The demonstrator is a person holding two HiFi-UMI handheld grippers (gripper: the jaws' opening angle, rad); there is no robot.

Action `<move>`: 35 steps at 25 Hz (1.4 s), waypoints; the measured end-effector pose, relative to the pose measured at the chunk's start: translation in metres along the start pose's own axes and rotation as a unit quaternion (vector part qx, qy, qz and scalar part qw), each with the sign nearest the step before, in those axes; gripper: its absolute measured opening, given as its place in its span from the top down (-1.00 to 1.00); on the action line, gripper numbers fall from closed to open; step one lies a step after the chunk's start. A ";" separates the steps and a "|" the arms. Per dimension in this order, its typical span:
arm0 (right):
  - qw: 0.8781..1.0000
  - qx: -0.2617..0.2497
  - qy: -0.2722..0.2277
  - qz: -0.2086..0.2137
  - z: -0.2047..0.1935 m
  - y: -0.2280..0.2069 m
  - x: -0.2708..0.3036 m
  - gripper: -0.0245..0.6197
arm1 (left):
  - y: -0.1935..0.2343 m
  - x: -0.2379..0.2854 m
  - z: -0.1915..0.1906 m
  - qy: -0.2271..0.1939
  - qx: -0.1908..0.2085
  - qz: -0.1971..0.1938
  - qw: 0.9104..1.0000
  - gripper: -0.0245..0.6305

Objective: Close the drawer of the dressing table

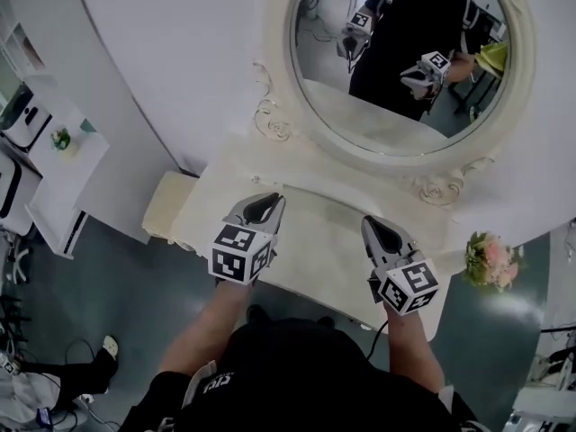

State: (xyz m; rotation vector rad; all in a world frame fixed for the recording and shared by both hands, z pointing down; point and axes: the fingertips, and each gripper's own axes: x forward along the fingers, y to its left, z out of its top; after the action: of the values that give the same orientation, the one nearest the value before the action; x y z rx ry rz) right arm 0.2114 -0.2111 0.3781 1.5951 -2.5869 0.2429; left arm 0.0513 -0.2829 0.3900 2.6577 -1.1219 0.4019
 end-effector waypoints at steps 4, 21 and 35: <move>0.999 -0.003 -0.030 -0.021 0.026 -0.010 -0.013 0.95 | -0.013 0.007 0.027 -0.028 0.000 -0.015 0.999 0.81; 0.998 -0.026 -0.043 -0.045 0.045 -0.015 -0.037 0.95 | 0.021 -0.025 0.045 -0.075 0.018 0.030 0.997 0.84; 0.998 -0.022 -0.046 -0.029 0.048 -0.009 -0.025 0.95 | 0.011 -0.017 0.040 -0.058 0.028 0.017 0.998 0.84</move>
State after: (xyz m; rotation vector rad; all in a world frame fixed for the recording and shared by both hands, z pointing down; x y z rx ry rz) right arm 0.2307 -0.2020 0.3276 1.7003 -2.5886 0.1111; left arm 0.0384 -0.2916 0.3485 2.7445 -1.2084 0.2925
